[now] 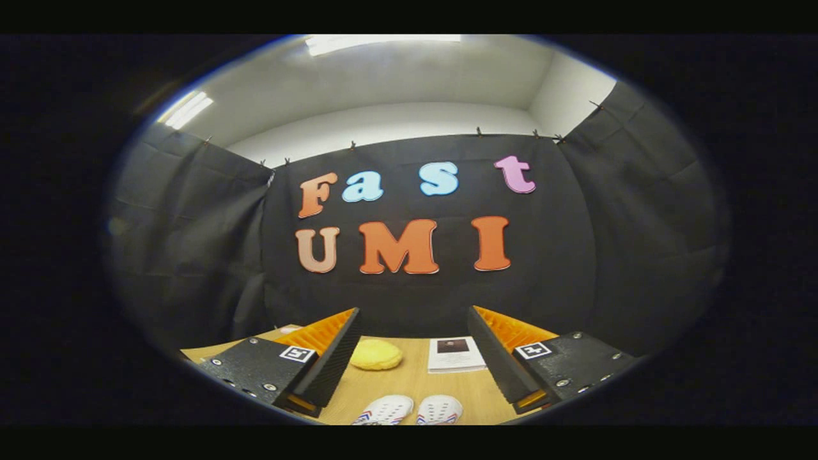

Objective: Open the storage box then place both shoes into the box .Put the left shoe in first, then the right shoe, with the right side of both shoes facing outward in a uniform manner.

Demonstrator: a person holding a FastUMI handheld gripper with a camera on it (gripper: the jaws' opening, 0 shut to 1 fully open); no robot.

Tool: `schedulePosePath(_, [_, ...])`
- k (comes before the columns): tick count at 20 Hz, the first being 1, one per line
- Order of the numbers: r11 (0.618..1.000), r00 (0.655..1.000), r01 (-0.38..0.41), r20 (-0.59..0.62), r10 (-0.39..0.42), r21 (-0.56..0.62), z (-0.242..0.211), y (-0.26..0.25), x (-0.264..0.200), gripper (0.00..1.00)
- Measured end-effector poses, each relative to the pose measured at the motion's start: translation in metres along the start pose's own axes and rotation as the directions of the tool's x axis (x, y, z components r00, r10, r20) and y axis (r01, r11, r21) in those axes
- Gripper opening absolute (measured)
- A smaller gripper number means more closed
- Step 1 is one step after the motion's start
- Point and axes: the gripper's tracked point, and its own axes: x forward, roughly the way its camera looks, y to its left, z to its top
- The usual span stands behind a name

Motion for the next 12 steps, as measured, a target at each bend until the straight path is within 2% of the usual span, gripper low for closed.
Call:
schedulePosePath(5, [0.990,0.991,-0.110,-0.068,0.117,0.088,-0.034,0.033,0.011,0.98])
schedulePosePath(9, [0.962,0.965,-0.192,-0.139,0.221,0.193,-0.067,0.062,0.017,0.98])
schedulePosePath(12, [0.946,0.940,-0.237,-0.192,0.281,0.221,-0.095,0.085,0.024,0.97])
